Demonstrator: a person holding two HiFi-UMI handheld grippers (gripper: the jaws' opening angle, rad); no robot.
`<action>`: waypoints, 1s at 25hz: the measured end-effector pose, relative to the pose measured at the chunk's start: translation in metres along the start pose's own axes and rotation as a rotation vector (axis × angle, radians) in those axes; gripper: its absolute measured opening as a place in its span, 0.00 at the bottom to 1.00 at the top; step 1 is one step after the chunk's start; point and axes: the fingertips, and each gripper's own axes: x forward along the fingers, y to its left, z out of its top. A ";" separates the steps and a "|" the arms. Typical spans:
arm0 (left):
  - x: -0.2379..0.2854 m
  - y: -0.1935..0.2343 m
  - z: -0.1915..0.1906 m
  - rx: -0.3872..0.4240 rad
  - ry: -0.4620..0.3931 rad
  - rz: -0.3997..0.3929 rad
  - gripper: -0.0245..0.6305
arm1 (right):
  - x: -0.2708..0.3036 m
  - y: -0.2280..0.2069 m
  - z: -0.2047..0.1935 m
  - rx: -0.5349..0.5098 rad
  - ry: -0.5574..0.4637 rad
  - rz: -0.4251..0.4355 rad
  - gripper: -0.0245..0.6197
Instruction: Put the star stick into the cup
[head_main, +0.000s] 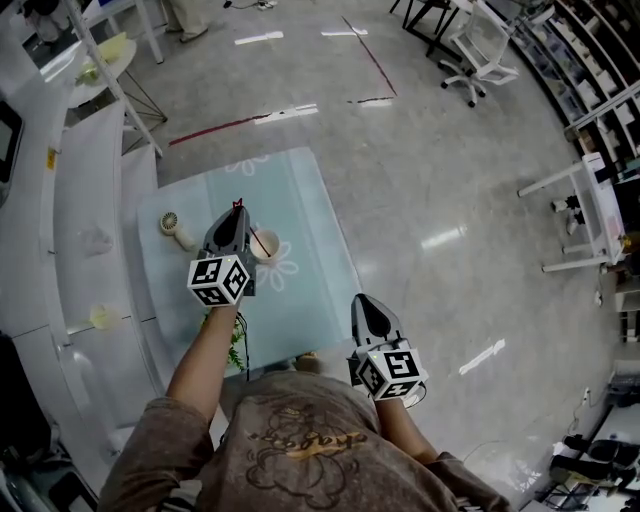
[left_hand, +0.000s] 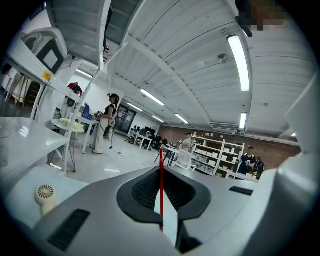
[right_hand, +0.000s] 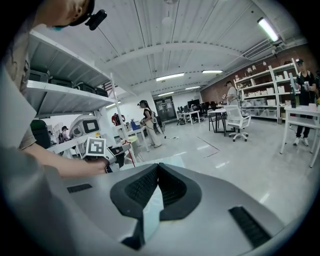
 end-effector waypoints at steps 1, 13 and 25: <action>0.001 0.002 -0.005 -0.001 0.008 0.000 0.09 | 0.002 0.001 -0.002 0.001 0.003 -0.002 0.04; 0.026 0.021 -0.044 -0.020 0.086 0.008 0.09 | 0.006 -0.006 -0.010 0.024 0.024 -0.052 0.04; 0.039 0.033 -0.064 -0.053 0.145 0.004 0.09 | 0.010 -0.008 -0.014 0.036 0.036 -0.073 0.04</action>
